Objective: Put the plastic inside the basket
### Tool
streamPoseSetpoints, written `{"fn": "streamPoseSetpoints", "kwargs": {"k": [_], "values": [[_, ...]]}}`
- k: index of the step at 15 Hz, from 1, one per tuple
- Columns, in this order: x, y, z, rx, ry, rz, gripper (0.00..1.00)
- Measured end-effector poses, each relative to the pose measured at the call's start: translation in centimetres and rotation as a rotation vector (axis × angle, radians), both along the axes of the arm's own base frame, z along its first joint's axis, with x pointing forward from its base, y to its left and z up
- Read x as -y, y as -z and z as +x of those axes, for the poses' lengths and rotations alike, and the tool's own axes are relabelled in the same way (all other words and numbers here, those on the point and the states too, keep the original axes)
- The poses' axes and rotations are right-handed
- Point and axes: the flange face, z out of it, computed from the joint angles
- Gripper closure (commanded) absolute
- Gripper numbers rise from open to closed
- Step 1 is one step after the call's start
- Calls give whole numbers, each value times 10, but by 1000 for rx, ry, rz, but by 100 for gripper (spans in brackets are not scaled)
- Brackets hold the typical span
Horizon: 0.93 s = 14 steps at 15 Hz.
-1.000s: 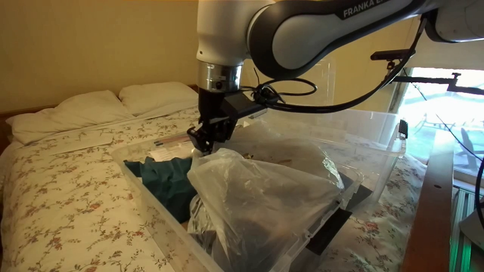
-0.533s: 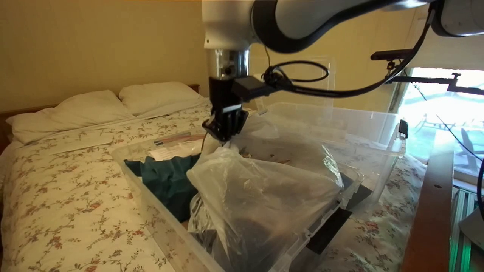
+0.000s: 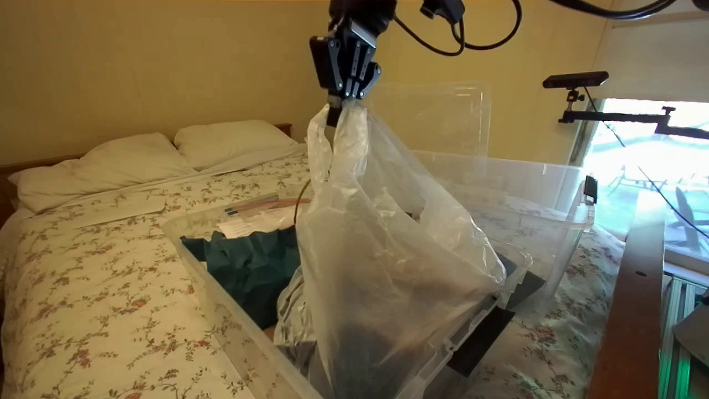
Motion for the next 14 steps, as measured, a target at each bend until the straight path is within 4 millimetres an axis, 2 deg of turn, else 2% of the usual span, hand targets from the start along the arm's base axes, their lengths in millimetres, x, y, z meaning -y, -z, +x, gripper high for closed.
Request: {"fn": "streamPoseSetpoints", "kwargs": {"k": [3,5,7,9,14], "values": [[-3,9,-2,-15,6,-8,100],[-12,3,1,18,29,41,100],[-18,-22,4,79,58,116,100],[-17,-57,6,141,89,181,100],[9,-132,16,270,195,296,99]]}}
